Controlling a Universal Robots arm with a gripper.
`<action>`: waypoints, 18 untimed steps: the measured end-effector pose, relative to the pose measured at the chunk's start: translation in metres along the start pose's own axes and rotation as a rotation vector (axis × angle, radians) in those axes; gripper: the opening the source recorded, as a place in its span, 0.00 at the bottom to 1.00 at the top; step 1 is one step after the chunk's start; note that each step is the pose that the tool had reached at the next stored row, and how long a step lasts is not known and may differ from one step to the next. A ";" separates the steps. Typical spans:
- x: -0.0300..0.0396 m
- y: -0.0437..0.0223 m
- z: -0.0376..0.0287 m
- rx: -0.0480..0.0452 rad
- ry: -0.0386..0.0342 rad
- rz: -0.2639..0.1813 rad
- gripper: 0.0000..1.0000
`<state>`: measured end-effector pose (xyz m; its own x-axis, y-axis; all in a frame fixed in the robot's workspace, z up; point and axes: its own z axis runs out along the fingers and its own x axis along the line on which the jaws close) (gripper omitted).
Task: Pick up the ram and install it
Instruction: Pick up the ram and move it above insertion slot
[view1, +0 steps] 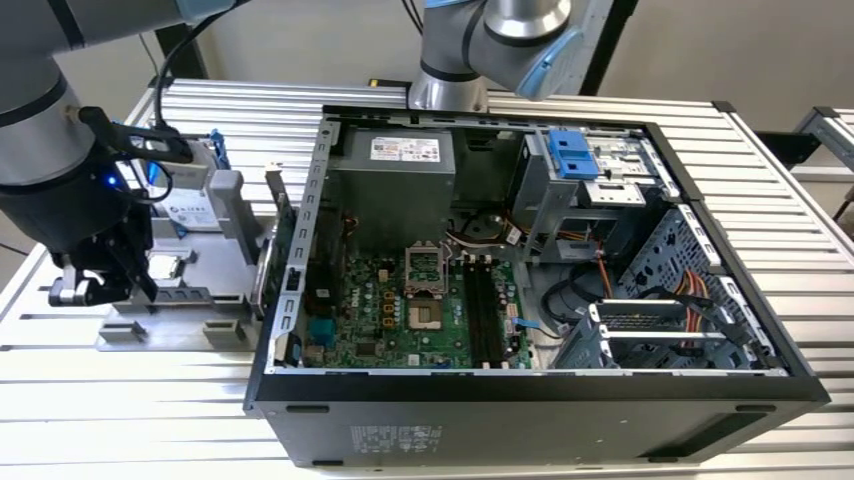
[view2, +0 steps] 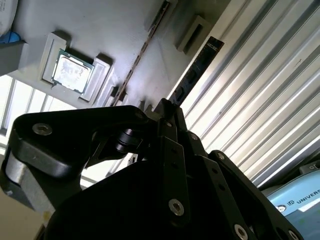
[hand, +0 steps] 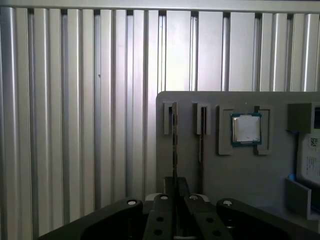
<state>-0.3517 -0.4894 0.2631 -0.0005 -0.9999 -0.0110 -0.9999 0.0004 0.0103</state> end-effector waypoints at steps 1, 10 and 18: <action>0.0000 0.0000 -0.0006 0.0000 0.0000 0.000 0.00; 0.0000 0.0001 -0.0053 0.0000 0.0000 0.000 0.00; -0.0001 0.0002 -0.0096 0.0000 0.0000 0.000 0.00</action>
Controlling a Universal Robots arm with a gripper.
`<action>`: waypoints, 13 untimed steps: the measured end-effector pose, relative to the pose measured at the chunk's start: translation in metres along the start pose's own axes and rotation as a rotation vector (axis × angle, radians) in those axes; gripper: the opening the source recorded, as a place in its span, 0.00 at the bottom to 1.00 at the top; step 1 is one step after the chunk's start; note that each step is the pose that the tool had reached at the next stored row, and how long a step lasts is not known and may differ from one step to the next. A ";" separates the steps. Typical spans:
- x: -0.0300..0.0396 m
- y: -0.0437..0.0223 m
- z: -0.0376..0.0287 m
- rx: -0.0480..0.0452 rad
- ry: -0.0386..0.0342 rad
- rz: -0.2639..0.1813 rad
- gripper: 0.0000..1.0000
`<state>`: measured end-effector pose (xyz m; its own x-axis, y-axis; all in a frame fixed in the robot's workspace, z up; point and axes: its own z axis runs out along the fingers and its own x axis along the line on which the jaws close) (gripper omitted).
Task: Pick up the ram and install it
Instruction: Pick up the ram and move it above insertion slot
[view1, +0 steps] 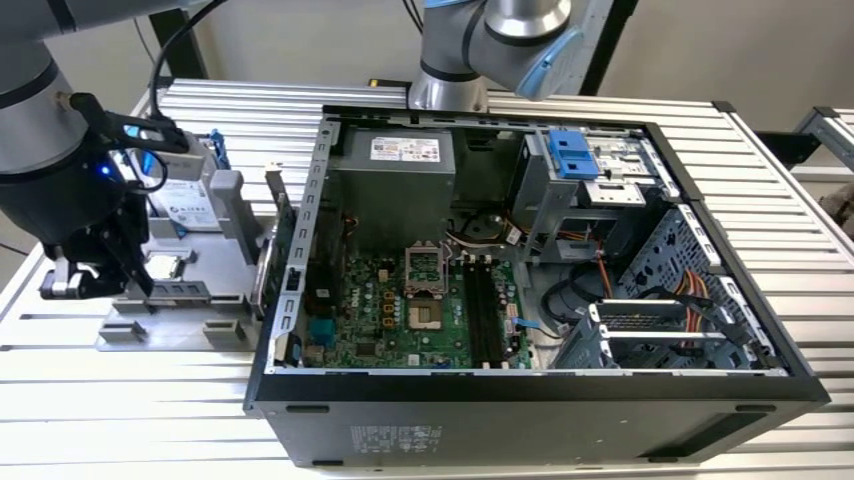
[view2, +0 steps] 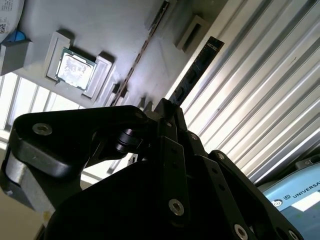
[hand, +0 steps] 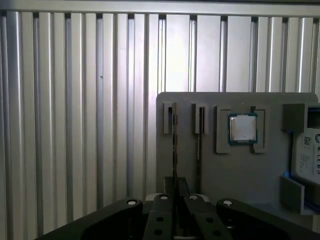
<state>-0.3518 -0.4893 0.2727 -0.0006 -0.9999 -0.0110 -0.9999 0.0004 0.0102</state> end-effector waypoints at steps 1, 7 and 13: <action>0.0000 0.0000 -0.0005 0.0000 0.0000 0.000 0.00; -0.0001 0.0001 -0.0041 0.0000 0.0000 0.000 0.00; -0.0001 0.0001 -0.0076 0.0000 0.0001 0.000 0.00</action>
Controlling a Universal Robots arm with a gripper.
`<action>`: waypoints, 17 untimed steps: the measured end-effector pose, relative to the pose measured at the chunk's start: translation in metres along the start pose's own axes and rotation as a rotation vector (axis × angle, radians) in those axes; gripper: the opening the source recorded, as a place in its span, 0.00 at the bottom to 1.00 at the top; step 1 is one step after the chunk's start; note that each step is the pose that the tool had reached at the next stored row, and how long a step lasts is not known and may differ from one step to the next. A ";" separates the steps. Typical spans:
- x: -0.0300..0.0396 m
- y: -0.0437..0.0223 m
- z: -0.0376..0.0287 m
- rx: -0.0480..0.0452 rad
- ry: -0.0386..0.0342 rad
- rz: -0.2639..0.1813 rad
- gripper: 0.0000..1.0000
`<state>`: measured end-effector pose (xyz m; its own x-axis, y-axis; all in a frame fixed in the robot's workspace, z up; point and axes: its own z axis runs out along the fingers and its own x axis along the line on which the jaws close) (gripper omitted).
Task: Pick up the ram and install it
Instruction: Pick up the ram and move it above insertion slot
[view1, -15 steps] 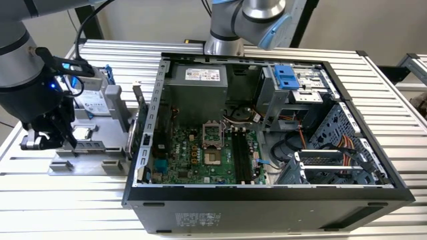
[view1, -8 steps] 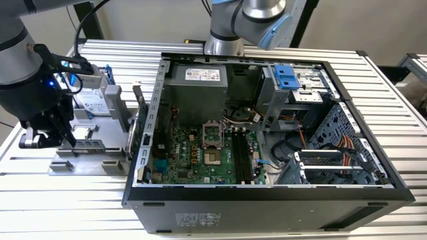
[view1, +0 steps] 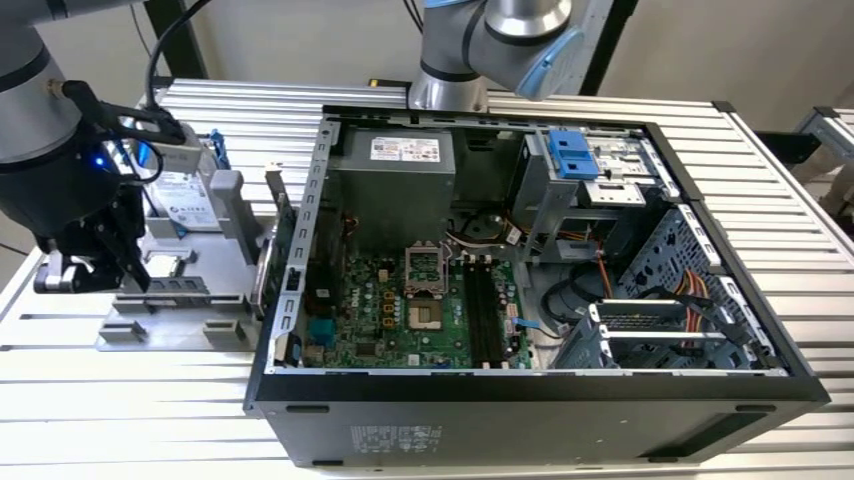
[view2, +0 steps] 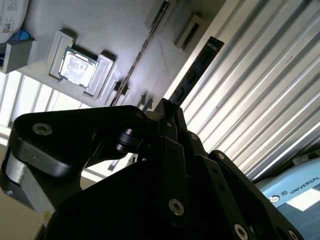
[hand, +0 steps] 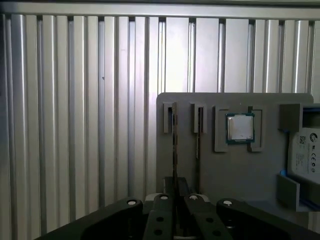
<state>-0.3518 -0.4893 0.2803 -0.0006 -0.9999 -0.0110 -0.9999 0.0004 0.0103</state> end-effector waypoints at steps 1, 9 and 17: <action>0.0000 0.0000 -0.0006 0.0000 0.0000 0.000 0.00; -0.0001 0.0001 -0.0050 0.0000 0.0000 0.000 0.00; -0.0001 0.0001 -0.0093 0.0000 -0.0001 0.000 0.00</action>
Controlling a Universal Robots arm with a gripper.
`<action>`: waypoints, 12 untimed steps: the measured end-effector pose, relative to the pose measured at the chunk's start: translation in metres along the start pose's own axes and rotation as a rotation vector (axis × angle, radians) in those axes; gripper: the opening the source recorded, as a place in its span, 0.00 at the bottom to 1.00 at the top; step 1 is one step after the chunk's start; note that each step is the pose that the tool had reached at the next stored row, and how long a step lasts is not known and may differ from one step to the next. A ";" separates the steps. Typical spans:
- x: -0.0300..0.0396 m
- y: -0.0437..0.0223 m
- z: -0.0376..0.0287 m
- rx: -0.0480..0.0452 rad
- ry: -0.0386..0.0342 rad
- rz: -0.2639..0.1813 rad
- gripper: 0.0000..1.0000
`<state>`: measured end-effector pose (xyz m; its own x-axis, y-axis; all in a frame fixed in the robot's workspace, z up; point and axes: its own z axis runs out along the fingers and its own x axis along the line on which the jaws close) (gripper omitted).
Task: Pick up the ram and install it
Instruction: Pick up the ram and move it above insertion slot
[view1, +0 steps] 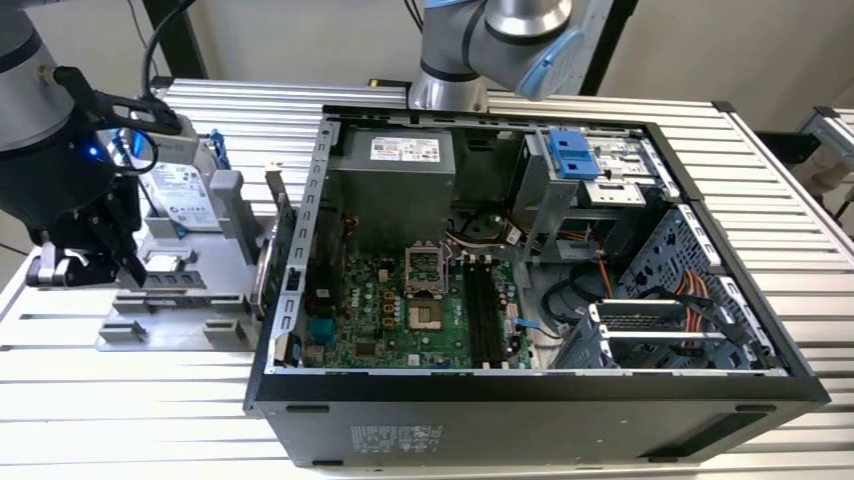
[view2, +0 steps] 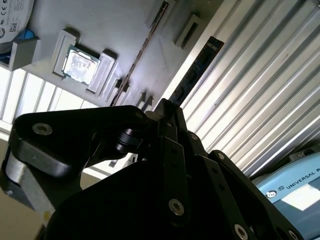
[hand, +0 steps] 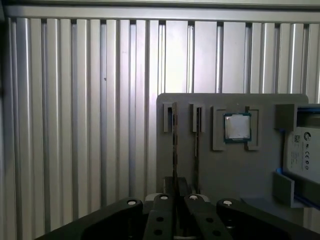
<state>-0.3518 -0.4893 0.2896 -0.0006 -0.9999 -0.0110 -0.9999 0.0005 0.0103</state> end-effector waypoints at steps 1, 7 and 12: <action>0.0000 0.0000 -0.0005 -0.0001 0.0001 0.000 0.00; 0.0000 0.0000 -0.0032 0.0000 0.0001 0.000 0.00; 0.0000 0.0001 -0.0053 0.0000 0.0000 0.000 0.00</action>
<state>-0.3518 -0.4893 0.2949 -0.0005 -0.9999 -0.0111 -0.9999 0.0004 0.0102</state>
